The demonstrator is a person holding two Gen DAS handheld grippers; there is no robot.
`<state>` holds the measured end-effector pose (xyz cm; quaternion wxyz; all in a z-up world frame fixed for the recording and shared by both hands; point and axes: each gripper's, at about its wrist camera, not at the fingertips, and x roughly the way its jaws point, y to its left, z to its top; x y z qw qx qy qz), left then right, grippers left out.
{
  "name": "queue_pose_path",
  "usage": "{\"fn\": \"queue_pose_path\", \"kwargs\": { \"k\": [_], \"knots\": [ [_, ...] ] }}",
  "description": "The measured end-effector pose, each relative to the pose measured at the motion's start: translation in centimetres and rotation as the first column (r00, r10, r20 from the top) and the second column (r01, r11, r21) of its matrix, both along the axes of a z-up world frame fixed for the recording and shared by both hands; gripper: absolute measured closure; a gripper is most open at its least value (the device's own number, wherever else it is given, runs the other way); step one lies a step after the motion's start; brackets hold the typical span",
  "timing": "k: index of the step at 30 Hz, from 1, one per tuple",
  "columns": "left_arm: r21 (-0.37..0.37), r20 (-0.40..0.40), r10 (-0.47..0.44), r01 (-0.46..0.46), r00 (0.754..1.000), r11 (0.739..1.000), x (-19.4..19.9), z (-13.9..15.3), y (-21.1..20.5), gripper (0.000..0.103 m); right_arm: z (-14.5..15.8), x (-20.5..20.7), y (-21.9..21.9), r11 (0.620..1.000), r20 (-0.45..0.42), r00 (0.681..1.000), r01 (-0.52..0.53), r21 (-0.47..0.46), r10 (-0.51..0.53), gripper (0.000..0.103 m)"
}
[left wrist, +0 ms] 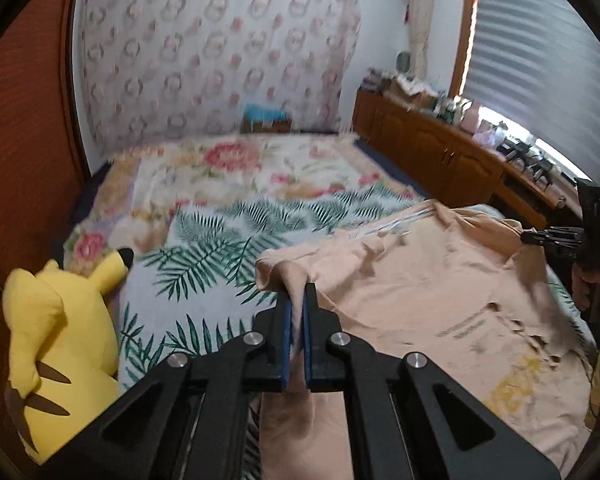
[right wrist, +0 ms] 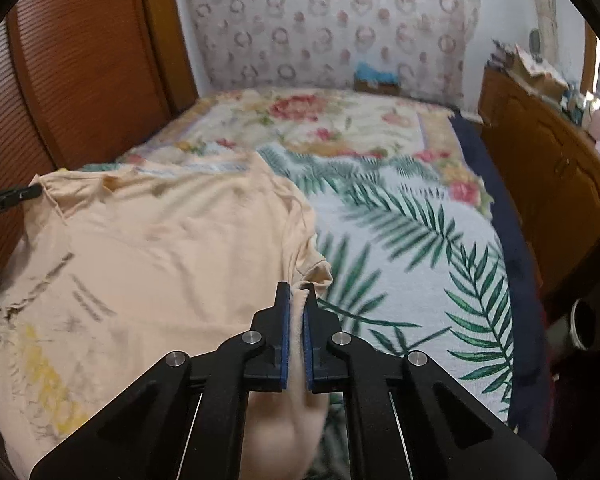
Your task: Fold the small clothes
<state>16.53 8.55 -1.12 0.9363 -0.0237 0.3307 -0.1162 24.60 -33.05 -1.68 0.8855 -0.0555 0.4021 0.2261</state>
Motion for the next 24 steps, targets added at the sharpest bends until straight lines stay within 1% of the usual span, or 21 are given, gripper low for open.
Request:
{"fn": "queue_pose_path", "kwargs": {
  "k": [1,5,7,10,12,16,19,21,23,24],
  "knots": [
    [0.007,0.020,-0.006,0.005,1.000,1.000,-1.4,0.8,-0.3,0.101,0.9,-0.7,0.4,1.000,0.027,1.000,-0.005,0.006,0.005,0.100],
    [0.010,0.062,-0.015,0.014,0.998,1.000,-5.4,2.3,-0.4,0.101,4.2,-4.4,1.2,0.999,0.116,0.993,-0.040,0.029,0.037,0.100],
    [0.001,0.078,-0.012,0.012,0.997,1.000,-8.2,2.6,-0.4,0.101,5.6,-6.5,1.2,0.998,0.149,0.988,-0.053,0.036,0.047,0.101],
    [0.009,0.079,-0.002,0.001,0.997,1.000,-11.7,2.1,-0.8,0.101,6.7,-9.8,0.7,0.996,0.169,0.984,-0.066,0.062,0.055,0.101],
    [0.002,0.072,0.010,-0.010,0.997,1.000,-14.2,1.4,-0.8,0.101,6.9,-12.3,0.2,0.995,0.167,0.984,-0.076,0.068,0.063,0.101],
    [-0.053,0.065,0.051,-0.048,0.997,0.997,-18.3,0.7,0.7,0.101,6.9,-16.3,-1.4,0.994,0.169,0.984,-0.075,0.075,0.061,0.101],
    [-0.064,0.053,0.089,-0.086,0.995,0.994,-20.1,0.5,1.7,0.101,7.0,-18.8,-2.7,0.995,0.173,0.984,-0.061,0.079,0.047,0.101],
    [-0.062,0.050,0.110,-0.107,0.993,0.992,-21.2,0.4,1.9,0.101,7.3,-19.8,-3.5,0.994,0.170,0.985,-0.053,0.091,0.037,0.101],
    [-0.078,0.046,0.116,-0.113,0.992,0.991,-22.1,0.4,2.2,0.101,7.6,-20.6,-4.2,0.995,0.162,0.986,-0.047,0.086,0.033,0.101],
    [-0.078,0.029,0.115,-0.112,0.993,0.991,-22.3,0.2,2.2,0.098,7.7,-21.1,-4.5,0.995,0.154,0.988,-0.047,0.085,0.034,0.101]
  ]
}}
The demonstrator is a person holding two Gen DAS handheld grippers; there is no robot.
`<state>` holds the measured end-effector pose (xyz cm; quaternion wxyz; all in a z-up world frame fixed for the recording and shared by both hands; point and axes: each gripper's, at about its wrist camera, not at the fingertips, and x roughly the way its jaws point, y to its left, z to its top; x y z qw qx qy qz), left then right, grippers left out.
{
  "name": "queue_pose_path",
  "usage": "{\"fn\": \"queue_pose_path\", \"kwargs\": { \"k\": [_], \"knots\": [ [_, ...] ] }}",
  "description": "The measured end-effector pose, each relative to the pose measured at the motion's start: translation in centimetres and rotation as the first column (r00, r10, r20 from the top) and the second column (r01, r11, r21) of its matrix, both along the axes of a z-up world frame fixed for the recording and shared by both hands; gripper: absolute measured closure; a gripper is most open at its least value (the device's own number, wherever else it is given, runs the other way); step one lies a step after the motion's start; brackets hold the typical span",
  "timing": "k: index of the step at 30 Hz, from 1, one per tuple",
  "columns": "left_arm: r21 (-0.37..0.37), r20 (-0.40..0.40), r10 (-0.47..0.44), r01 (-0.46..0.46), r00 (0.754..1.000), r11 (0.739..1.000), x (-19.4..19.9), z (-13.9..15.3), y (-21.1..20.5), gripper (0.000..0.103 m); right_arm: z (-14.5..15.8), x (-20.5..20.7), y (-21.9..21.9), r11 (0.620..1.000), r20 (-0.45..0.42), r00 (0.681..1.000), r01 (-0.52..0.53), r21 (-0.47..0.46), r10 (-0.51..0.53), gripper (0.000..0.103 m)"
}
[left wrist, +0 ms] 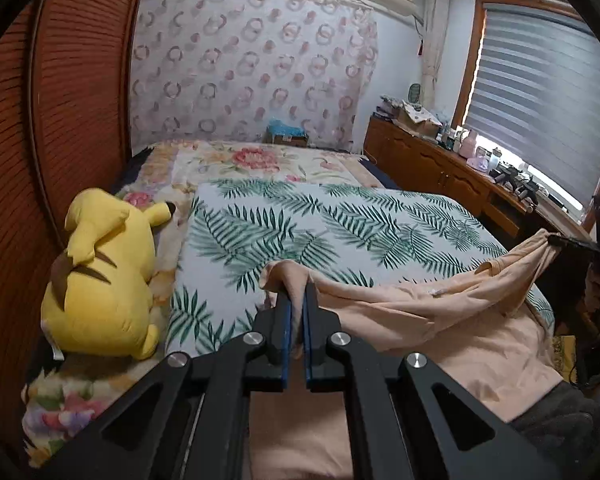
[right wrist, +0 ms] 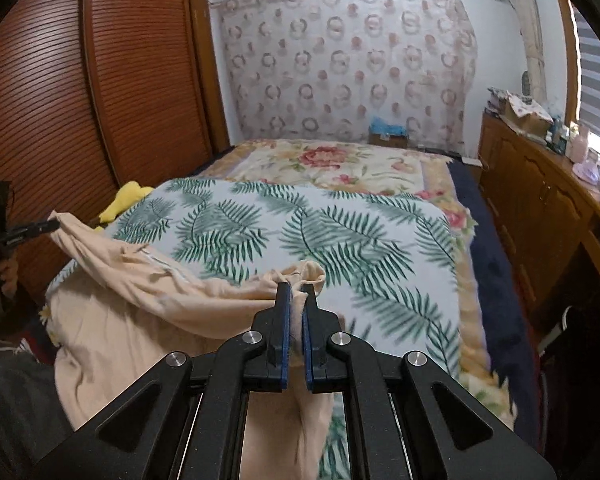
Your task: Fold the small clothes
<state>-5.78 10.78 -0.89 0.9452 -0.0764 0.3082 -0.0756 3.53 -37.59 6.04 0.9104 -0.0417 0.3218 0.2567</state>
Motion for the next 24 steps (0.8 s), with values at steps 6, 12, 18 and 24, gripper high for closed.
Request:
{"fn": "queue_pose_path", "kwargs": {
  "k": [6,12,18,24],
  "knots": [
    [0.099,-0.059,0.004,0.002,0.998,0.995,0.6,-1.4,-0.6,0.077,-2.1,-1.7,-0.9,1.000,-0.100,0.995,-0.018,-0.002,0.018,0.100],
    [0.103,-0.089,-0.017,0.026,0.996,0.994,3.2,-2.2,-0.8,0.069,-3.8,-0.8,-0.7,0.999,-0.114,0.993,-0.010,-0.045,0.005,0.071],
    [0.109,-0.159,-0.047,0.065,0.986,0.992,6.9,-4.3,-1.0,0.069,-4.4,1.8,-0.8,0.996,-0.086,0.995,0.036,-0.078,-0.043,0.059],
    [0.086,-0.240,-0.051,0.073,0.969,0.994,9.9,-6.3,-0.5,0.069,-6.6,4.2,0.0,0.991,-0.109,0.992,0.053,-0.121,-0.066,0.049]
  ]
}}
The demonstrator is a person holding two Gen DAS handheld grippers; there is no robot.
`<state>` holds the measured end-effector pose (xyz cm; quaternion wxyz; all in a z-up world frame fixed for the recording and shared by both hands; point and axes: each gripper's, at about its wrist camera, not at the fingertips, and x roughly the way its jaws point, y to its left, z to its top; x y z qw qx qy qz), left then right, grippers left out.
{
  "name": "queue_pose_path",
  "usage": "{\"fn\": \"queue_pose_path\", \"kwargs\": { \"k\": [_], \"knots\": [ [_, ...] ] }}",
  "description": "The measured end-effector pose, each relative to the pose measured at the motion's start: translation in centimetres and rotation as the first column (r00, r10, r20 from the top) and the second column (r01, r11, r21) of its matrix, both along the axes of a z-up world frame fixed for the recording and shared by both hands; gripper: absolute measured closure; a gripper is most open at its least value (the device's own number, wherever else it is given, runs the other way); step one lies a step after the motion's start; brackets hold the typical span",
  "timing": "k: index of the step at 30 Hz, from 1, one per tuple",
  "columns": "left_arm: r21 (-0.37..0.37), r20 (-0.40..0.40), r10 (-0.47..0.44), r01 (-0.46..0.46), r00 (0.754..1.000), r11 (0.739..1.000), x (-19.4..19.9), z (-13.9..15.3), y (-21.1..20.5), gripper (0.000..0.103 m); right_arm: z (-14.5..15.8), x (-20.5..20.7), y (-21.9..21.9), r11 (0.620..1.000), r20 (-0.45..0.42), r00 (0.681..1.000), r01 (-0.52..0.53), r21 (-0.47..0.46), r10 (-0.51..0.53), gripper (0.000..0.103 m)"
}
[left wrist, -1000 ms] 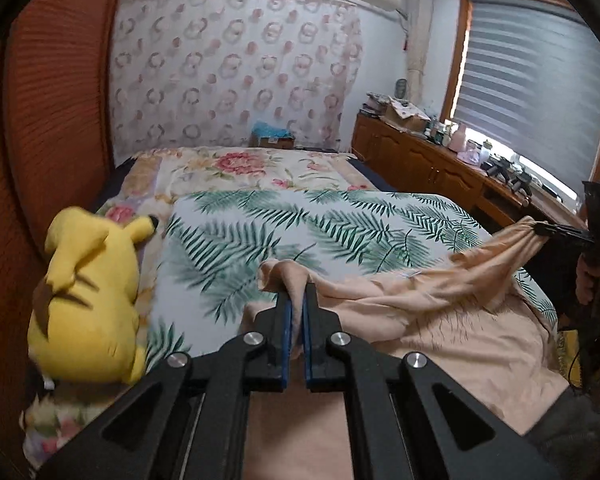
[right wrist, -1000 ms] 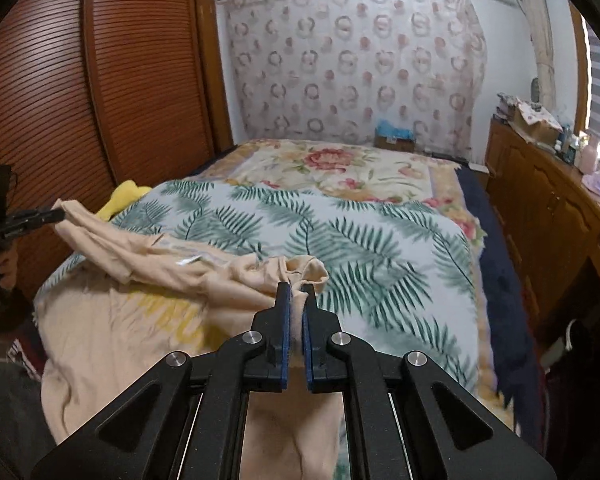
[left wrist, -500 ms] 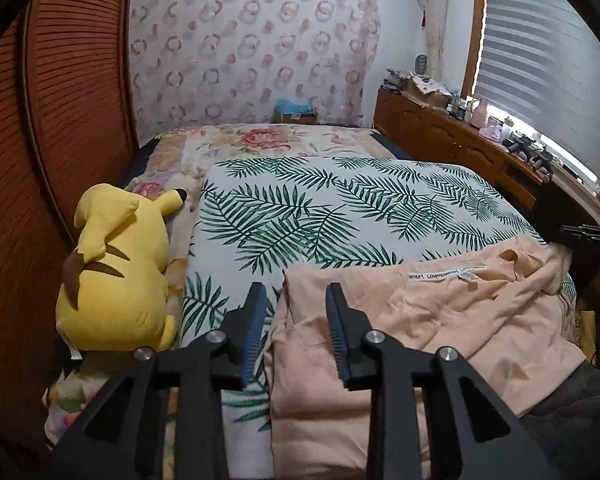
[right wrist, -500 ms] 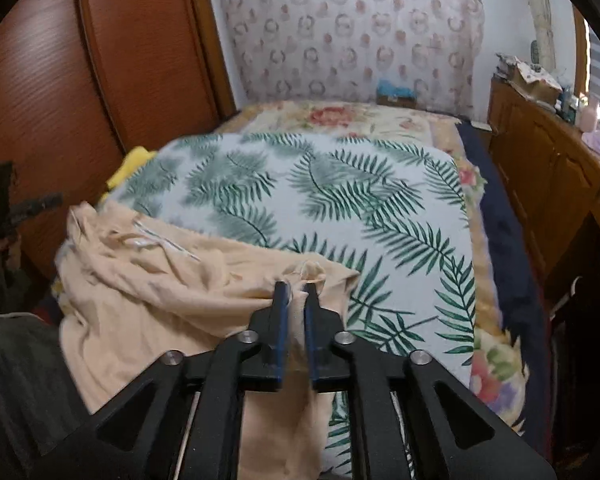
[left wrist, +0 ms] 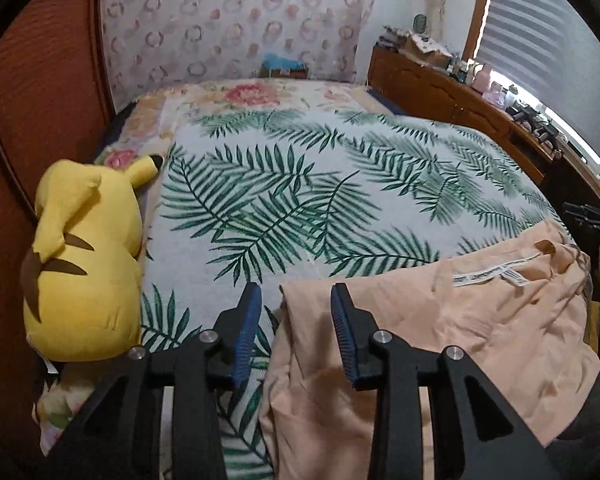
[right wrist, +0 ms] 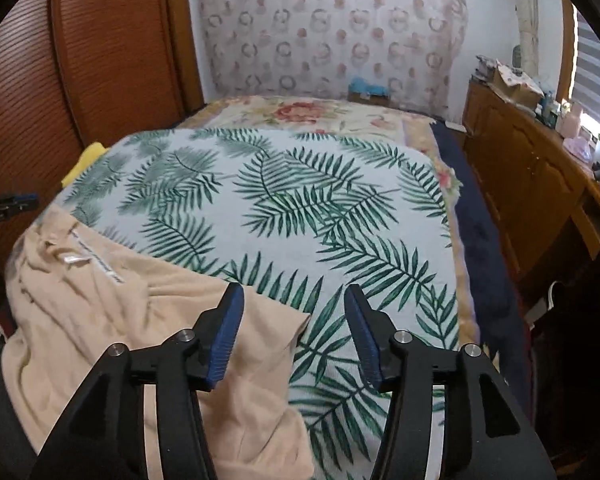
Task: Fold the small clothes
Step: 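Grasp the shirt with both grippers and lift it off the bed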
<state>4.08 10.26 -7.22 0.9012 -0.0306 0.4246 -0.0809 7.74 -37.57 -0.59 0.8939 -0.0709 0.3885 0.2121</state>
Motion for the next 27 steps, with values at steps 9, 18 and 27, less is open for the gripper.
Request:
{"fn": "queue_pose_path", "kwargs": {
  "k": [9,18,27],
  "knots": [
    [-0.011,-0.085,-0.012,0.011,0.996,1.000,1.3,-2.1,-0.2,0.069,-3.1,1.5,0.6,1.000,-0.098,0.995,-0.015,-0.021,0.013,0.048],
    [-0.037,-0.089,-0.041,0.038,0.995,0.999,1.0,-2.2,-0.9,0.087,-4.1,0.8,1.7,0.997,-0.119,0.991,-0.064,-0.040,0.059,0.058],
    [-0.065,0.119,-0.029,0.037,0.993,0.997,-2.6,5.9,-1.5,0.100,-0.2,-1.9,1.9,0.991,-0.037,0.993,-0.110,0.077,0.113,0.096]
  ]
}}
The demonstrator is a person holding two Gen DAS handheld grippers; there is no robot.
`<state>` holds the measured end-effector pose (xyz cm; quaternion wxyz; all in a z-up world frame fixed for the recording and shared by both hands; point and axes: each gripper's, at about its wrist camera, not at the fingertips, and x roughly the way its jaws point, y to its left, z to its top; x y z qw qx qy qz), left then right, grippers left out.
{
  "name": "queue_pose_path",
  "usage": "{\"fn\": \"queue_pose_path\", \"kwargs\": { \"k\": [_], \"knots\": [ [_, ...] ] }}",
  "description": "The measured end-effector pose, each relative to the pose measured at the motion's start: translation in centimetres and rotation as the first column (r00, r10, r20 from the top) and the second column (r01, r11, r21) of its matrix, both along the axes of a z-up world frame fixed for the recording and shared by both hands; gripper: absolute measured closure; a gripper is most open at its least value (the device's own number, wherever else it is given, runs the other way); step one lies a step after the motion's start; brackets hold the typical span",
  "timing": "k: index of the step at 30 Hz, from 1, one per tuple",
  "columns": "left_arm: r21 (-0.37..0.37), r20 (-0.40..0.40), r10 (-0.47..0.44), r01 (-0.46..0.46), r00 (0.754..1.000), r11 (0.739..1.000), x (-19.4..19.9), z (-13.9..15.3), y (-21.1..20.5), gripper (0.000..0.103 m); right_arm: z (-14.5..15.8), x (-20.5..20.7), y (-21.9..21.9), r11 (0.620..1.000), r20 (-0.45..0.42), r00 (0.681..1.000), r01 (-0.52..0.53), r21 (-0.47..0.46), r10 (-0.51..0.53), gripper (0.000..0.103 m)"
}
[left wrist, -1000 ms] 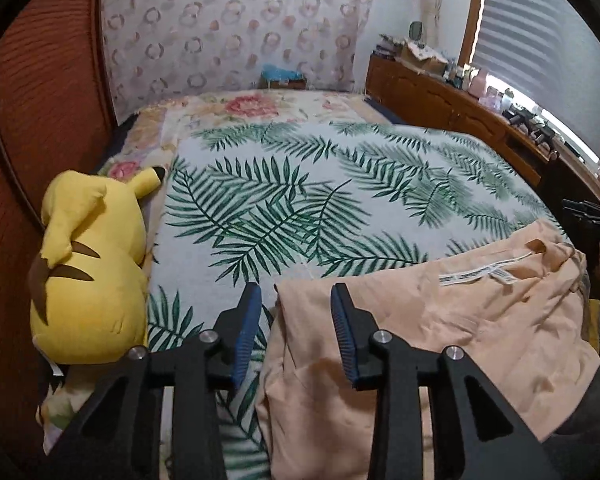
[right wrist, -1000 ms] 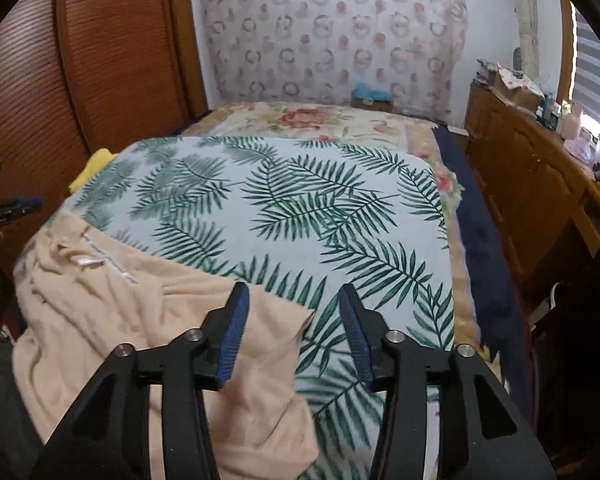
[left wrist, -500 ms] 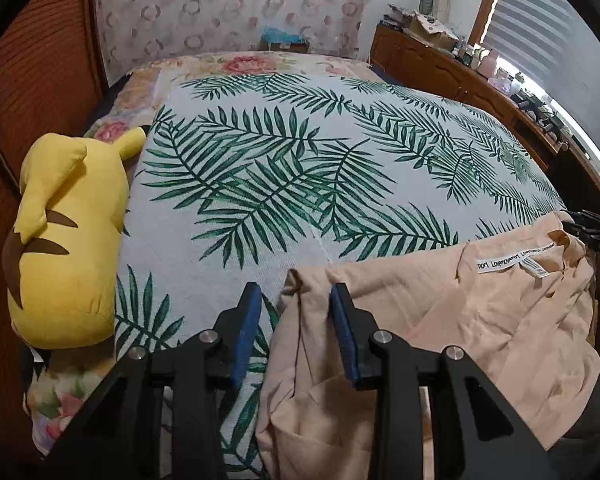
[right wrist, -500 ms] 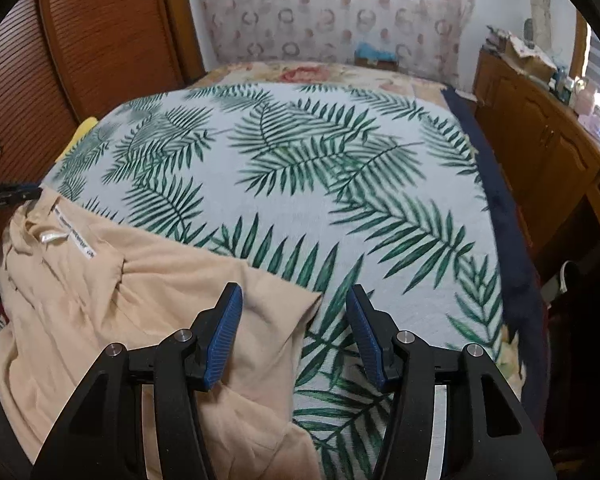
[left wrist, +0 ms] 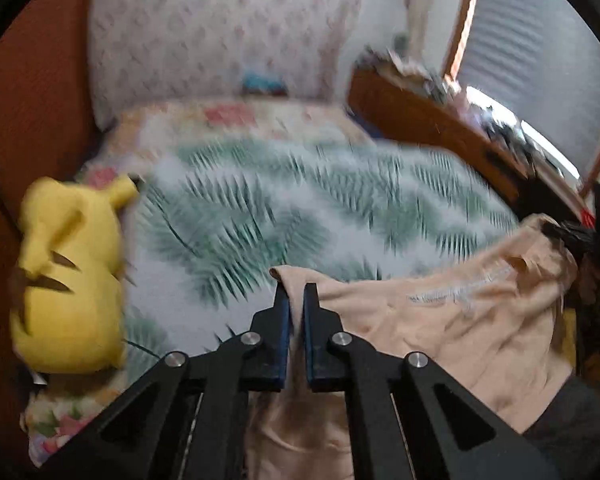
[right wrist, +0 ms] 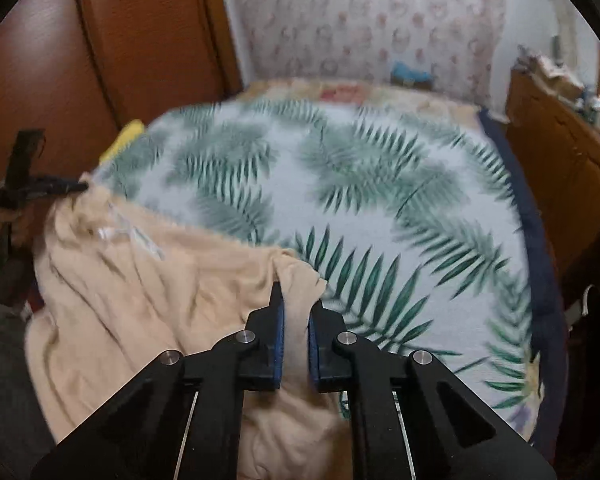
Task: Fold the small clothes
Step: 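Grasp the shirt with both grippers and lift it off the bed, then raise the peach T-shirt high with both grippers and shake it open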
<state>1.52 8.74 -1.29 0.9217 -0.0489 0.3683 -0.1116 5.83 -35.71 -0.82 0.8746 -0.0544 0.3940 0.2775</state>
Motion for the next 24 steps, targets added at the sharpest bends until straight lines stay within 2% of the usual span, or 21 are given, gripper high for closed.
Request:
{"fn": "queue_pose_path", "kwargs": {
  "k": [3,6,10,12,17,21,24],
  "knots": [
    [0.002,0.135,-0.008,0.008,0.991,1.000,-1.8,5.0,0.1,0.100,4.2,-1.1,-1.1,0.998,0.082,0.995,0.052,0.046,-0.055,0.097],
    [-0.013,0.248,-0.033,0.038,0.968,0.999,-3.4,9.9,0.1,0.100,9.5,-1.9,-1.9,0.996,0.181,0.981,0.052,0.073,-0.065,0.098],
    [0.033,0.392,-0.038,0.028,0.919,0.999,-5.3,16.1,0.2,0.100,16.1,-2.6,-2.0,0.996,0.294,0.954,0.027,0.089,-0.052,0.098],
    [0.043,0.437,-0.040,0.024,0.898,0.999,-5.7,18.5,0.5,0.100,19.0,-3.2,-1.6,0.997,0.353,0.934,0.016,0.080,-0.044,0.098],
    [0.085,0.559,-0.044,-0.004,0.828,0.996,-7.4,24.5,0.8,0.100,26.1,-5.5,-0.7,0.998,0.504,0.863,-0.013,0.069,-0.023,0.098],
    [0.080,0.624,-0.029,-0.027,0.781,0.996,-8.5,27.6,1.9,0.100,30.9,-7.2,-0.7,0.998,0.595,0.803,-0.014,0.066,-0.028,0.098],
    [0.073,0.661,-0.016,-0.043,0.751,0.996,-9.4,29.1,2.7,0.100,33.5,-8.1,-1.1,0.998,0.634,0.773,-0.013,0.067,-0.033,0.098]
  ]
}}
